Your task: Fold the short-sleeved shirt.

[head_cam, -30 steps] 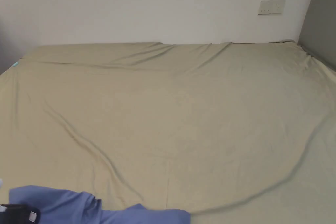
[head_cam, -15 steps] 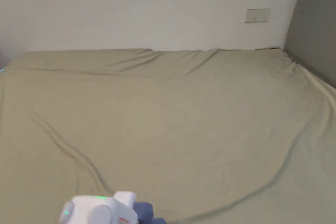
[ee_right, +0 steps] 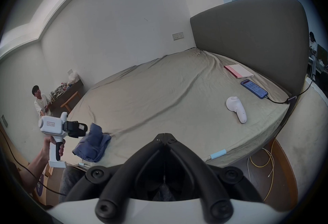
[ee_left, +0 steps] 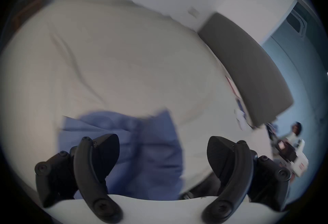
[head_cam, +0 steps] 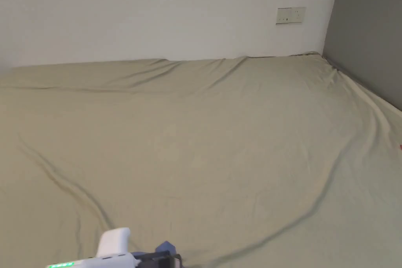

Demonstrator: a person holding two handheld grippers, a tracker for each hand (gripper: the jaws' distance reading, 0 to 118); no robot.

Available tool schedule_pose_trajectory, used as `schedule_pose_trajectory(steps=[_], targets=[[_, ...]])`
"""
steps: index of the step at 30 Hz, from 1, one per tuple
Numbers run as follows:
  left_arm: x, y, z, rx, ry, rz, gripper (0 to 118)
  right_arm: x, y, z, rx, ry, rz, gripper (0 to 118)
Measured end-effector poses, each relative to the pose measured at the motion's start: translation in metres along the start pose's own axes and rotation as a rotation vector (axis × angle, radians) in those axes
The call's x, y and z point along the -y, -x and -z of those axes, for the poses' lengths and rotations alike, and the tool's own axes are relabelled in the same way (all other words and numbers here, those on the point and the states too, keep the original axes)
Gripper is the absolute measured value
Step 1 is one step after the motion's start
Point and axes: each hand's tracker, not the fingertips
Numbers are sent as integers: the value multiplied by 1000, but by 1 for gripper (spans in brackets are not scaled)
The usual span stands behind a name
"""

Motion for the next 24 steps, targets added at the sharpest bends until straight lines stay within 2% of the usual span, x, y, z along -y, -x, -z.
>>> schedule_pose_trajectory(steps=[1, 2, 3, 4, 5, 6, 8, 10, 15, 16, 18, 19, 20, 21, 22, 23, 24], targets=[[1, 0, -8, -123, -43, -8, 84, 1, -1, 1, -5, 1, 5, 7], [3, 0, -8, -278, -94, -17, 44, 2, -1, 3, -8, 4, 10, 7], [4, 0, -5, -363, -86, 14, 2, 2, -2, 5, -8, 9, 13, 7], [7, -1, 1, -421, -45, 79, 2, 3, -3, 7, -9, 14, 15, 7], [17, -8, 13, -400, -12, 136, 3, 4, -3, 9, -8, 20, 17, 7], [26, -12, 16, -353, 3, 150, 3, 5, -4, 10, -8, 28, 19, 7], [39, -28, 26, -138, 74, 114, 3, 6, -4, 12, -6, 43, 23, 7], [54, -46, 46, -53, 138, 111, 3, 9, -5, 14, -1, 57, 29, 7], [91, -69, 115, -123, 247, 278, 3, 12, -6, 15, 0, 78, 47, 7], [99, -68, 128, -157, 275, 287, 3, 12, -6, 14, -2, 81, 50, 7], [86, -64, 114, -89, 183, 222, 3, 11, -4, 14, -6, 86, 48, 7], [82, -63, 109, -88, 211, 188, 6, 11, -1, 14, -8, 84, 43, 7], [78, -59, 102, -55, 216, 151, 21, 10, 0, 15, -16, 83, 36, 7], [64, -52, 89, 26, 194, 107, 51, 9, 3, 17, -26, 85, 29, 7], [57, -45, 72, 112, 164, 64, 101, 6, 9, 21, -35, 89, 8, 7], [49, -39, 53, 173, 130, 27, 118, 3, 18, 26, -43, 96, -38, 7], [41, -31, 32, 208, 69, -9, 118, 0, 27, 32, -63, 99, -83, 7]])
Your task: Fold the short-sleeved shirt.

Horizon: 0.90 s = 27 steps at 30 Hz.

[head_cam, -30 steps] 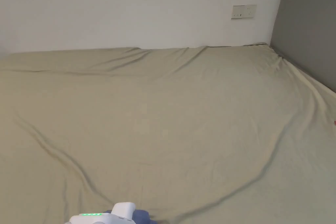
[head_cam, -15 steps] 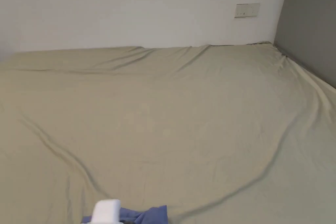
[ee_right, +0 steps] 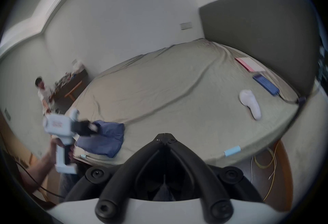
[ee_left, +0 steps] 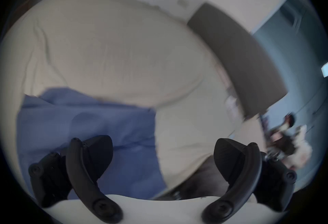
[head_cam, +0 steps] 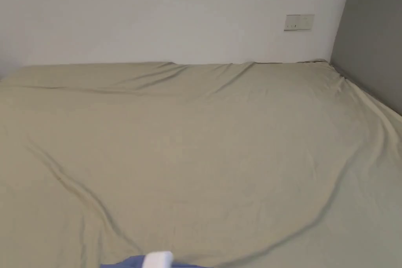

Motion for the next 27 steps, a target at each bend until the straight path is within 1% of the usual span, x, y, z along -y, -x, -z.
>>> schedule_pose_trajectory(steps=[1, 2, 3, 5, 6, 7, 8, 9, 11, 12, 13, 14, 15, 16, 17, 18, 19, 20, 21, 23, 24, 26, 27], targets=[[-14, 6, -28, 56, -80, -33, 117, -6, 11, 7, -17, 4, -50, 7], [-23, 18, -52, 83, -121, -55, 117, -12, 25, 17, -35, 7, -103, 7], [-31, 31, -72, 72, -145, -61, 117, -17, 39, 28, -63, 15, -151, 7], [-49, 71, -103, 4, -141, -69, 117, -28, 72, 62, -176, 62, -245, 7], [-54, 95, -113, -23, -135, -61, 117, -31, 86, 84, -227, 90, -279, 7], [-57, 122, -117, -46, -125, -105, 117, -31, 99, 109, -284, 120, -295, 7], [-60, 149, -121, -97, -75, -210, 117, -32, 113, 140, -355, 183, -286, 7], [-63, 167, -121, -106, -50, -292, 117, -32, 124, 165, -390, 256, -262, 7], [-57, 202, -122, -19, -56, -399, 117, -24, 147, 217, -476, 392, -221, 7], [-53, 213, -120, 16, -53, -429, 117, -19, 157, 239, -514, 456, -224, 7], [-50, 221, -116, -1, -54, -435, 117, -13, 165, 259, -571, 532, -260, 7], [-46, 225, -111, -78, -62, -439, 117, -5, 172, 278, -592, 596, -287, 7], [-44, 227, -105, -108, -53, -432, 117, 2, 178, 292, -563, 647, -311, 7], [-42, 230, -96, -81, -34, -427, 117, 14, 181, 305, -475, 708, -359, 7], [-34, 213, -85, -15, 7, -437, 117, 23, 183, 318, -445, 775, -399, 7], [-33, 211, -74, 57, 62, -473, 117, 28, 178, 322, -460, 788, -363, 7], [-31, 207, -63, 124, 106, -482, 117, 16, 171, 320, -528, 728, -263, 7], [-31, 202, -52, 163, 143, -470, 117, 11, 166, 320, -509, 803, -214, 7], [-29, 220, -41, 187, 162, -440, 117, 10, 162, 321, -492, 830, -177, 7], [-29, 208, -19, 245, 178, -408, 117, 19, 160, 321, -525, 783, -227, 8], [-30, 201, -8, 241, 187, -417, 117, 19, 159, 318, -533, 762, -239, 7], [-28, 188, 2, 251, 166, -425, 116, 19, 155, 317, -526, 755, -210, 7], [-32, 182, 6, 254, 179, -424, 107, 19, 153, 317, -527, 753, -186, 7]])
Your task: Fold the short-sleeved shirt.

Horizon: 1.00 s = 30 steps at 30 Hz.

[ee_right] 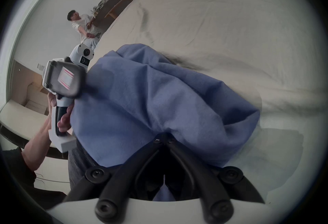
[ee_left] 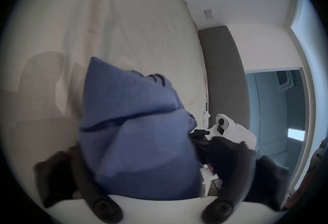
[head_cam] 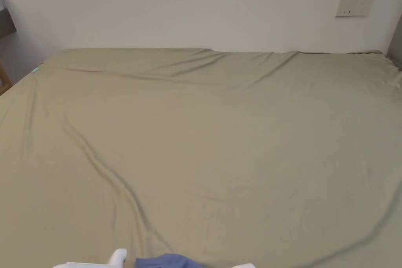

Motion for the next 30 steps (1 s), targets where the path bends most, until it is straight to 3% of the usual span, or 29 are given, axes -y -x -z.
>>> schedule_pose_trajectory(steps=[1, 2, 3, 4, 5, 6, 9, 12, 13, 15, 22, 24, 27, 28, 30], targets=[[0, -4, 1, -75, -5, 15, 49, 2, 2, -1, -5, -6, 13, 7], [6, -11, 2, -240, -37, 39, 35, 3, 3, -2, 1, -8, 22, 7], [8, -10, 2, -290, -38, 89, 35, 3, 4, -5, -2, -14, 65, 7], [9, -7, -4, -137, -16, 90, 35, 2, 6, -7, 15, 3, 133, 7], [10, -10, -13, -144, -29, 113, 35, 1, 10, -10, 26, 17, 162, 7], [10, -16, -18, -204, -7, 130, 35, 1, 15, -16, 19, 2, 148, 7], [1, -13, -45, -194, 5, 134, 35, 2, 34, -39, 17, -69, 73, 7], [-14, -11, -85, -322, 7, 206, 35, 4, 45, -64, 0, -138, 80, 7], [-17, -11, -109, -430, -51, 240, 35, 4, 49, -73, -2, -162, 81, 7], [-26, -1, -152, -435, -75, 220, 35, 5, 53, -90, 7, -206, 83, 7], [-48, 35, -289, -974, -59, 169, 35, 18, 59, -142, 97, -338, 98, 7], [-44, 50, -315, -988, -132, 52, 35, 30, 58, -153, 127, -373, 136, 7], [-24, 53, -319, -983, -289, 9, 35, 46, 56, -163, 125, -372, 147, 7], [-19, 55, -314, -1002, -338, -13, 49, 51, 56, -164, 141, -376, 154, 7], [-11, 53, -313, -1000, -493, -112, 92, 56, 54, -167, 151, -381, 162, 7]])
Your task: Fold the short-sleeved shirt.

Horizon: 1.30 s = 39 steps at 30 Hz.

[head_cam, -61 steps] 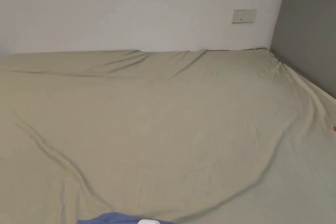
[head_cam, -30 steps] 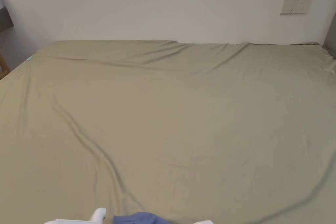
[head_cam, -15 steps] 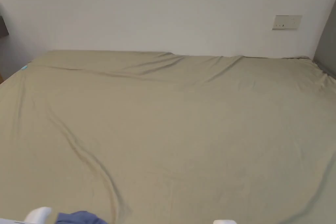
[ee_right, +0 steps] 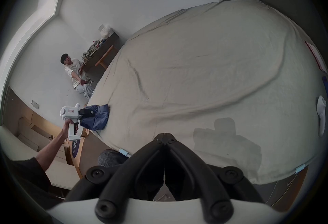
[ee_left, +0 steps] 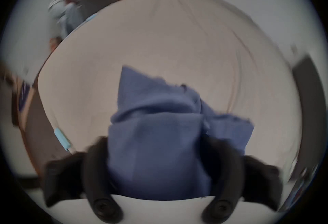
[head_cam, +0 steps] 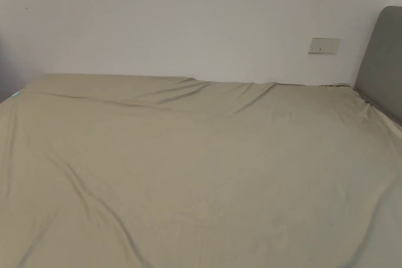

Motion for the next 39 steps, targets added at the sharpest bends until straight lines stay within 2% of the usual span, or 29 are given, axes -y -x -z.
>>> schedule_pose_trajectory(steps=[1, 2, 3, 5, 6, 8, 10, 11, 13, 17, 19, 21, 24, 25, 27, 28, 31, 36, 39], targets=[[3, 3, -8, 76, -36, -110, 107, 0, -1, -3, -2, -2, 10, 7], [5, 6, -19, 162, -71, -189, 107, -1, -1, -7, -6, -7, 12, 7], [5, 3, -34, 188, -99, -250, 107, -3, 2, -13, -4, -28, 6, 7], [6, -8, -78, 140, -179, -210, 107, -12, 11, -33, 45, -110, -68, 7], [12, -19, -110, 83, -274, -177, 107, -17, 19, -45, 92, -153, -138, 7], [20, -35, -168, 80, -517, -92, 107, -27, 40, -70, 260, -268, -343, 7], [39, -74, -225, 74, -674, -5, 111, -32, 60, -94, 393, -467, -511, 7], [48, -93, -248, 69, -714, 36, 112, -33, 69, -106, 424, -552, -583, 7], [70, -117, -284, 83, -836, 67, 112, -39, 91, -127, 470, -609, -649, 7], [131, -177, -335, 168, -1064, 124, 117, -25, 122, -168, 457, -781, -653, 7], [152, -207, -344, 240, -1073, 177, 117, -19, 133, -181, 451, -835, -635, 7], [166, -235, -346, 310, -1053, 227, 117, -10, 142, -185, 474, -874, -678, 7], [180, -278, -334, 387, -981, 292, 117, -3, 149, -181, 564, -902, -726, 9], [184, -290, -331, 394, -947, 315, 117, -1, 150, -180, 552, -876, -732, 12], [195, -306, -324, 398, -953, 345, 117, 1, 147, -178, 522, -846, -715, 23], [205, -323, -327, 405, -959, 370, 117, 3, 144, -177, 498, -839, -690, 41], [216, -342, -323, 408, -973, 428, 117, 2, 136, -173, 482, -793, -621, 115], [220, -351, -325, 502, -768, 402, 118, 8, 127, -181, 530, -862, -608, 118], [219, -349, -326, 482, -762, 383, 118, 8, 122, -190, 540, -895, -540, 118]])
